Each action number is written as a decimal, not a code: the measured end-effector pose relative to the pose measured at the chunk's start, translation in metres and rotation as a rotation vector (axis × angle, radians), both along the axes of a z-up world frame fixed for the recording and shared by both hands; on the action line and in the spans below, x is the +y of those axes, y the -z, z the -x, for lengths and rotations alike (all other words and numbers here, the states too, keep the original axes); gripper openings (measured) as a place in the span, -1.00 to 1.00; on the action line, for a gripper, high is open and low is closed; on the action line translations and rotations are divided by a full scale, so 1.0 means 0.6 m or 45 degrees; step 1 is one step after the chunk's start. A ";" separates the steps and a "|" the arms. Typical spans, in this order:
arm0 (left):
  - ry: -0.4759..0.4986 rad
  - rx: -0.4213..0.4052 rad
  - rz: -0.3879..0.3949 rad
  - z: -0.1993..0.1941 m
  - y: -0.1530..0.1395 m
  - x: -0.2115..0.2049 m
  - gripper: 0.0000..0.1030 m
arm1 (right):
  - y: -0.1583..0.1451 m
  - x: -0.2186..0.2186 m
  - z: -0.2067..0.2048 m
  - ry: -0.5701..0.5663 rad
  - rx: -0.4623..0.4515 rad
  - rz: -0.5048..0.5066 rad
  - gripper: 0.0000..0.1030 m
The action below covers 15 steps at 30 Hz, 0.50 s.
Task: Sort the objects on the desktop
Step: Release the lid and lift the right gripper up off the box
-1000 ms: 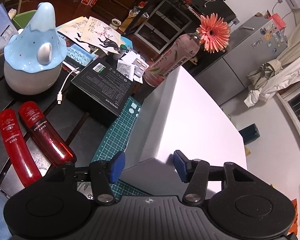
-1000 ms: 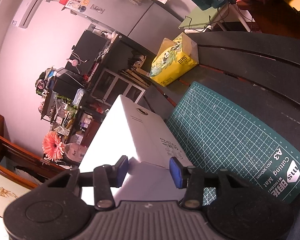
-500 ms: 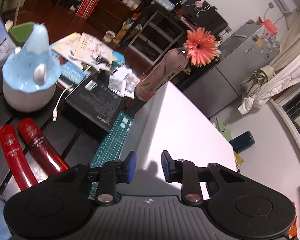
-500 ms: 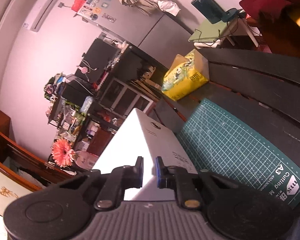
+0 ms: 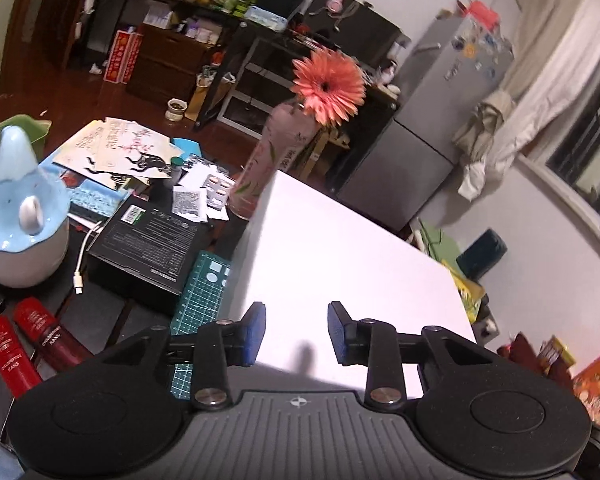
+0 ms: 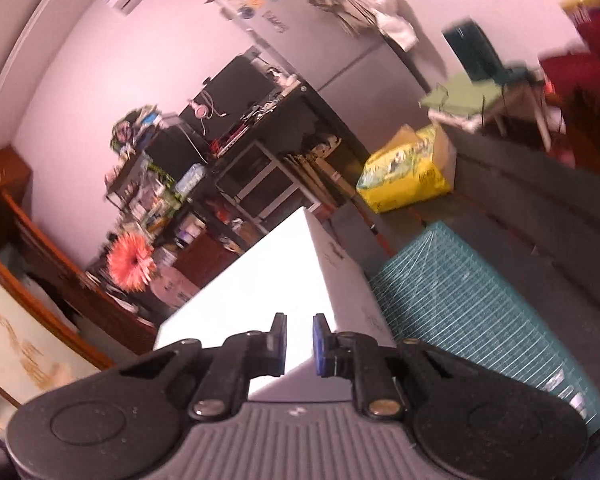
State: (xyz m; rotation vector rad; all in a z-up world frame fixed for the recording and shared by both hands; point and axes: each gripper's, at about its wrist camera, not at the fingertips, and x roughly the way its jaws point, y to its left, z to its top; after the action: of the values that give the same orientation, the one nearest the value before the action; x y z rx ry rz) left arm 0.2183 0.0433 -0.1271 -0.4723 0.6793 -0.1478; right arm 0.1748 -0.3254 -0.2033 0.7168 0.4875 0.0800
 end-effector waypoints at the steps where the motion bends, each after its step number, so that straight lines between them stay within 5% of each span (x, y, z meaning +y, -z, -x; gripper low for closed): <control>1: 0.012 0.006 0.003 -0.001 0.001 -0.003 -0.37 | -0.004 0.005 0.002 0.000 -0.002 0.047 -0.74; 15: 0.095 0.055 -0.141 -0.010 0.007 -0.026 -0.37 | -0.032 0.074 0.019 -0.072 -0.004 0.434 -0.73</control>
State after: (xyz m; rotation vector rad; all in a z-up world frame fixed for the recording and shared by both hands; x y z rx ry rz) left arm 0.2246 0.0274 -0.1316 -0.3454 0.7440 -0.1695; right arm 0.1636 -0.2809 -0.1843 0.3694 0.5034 0.0490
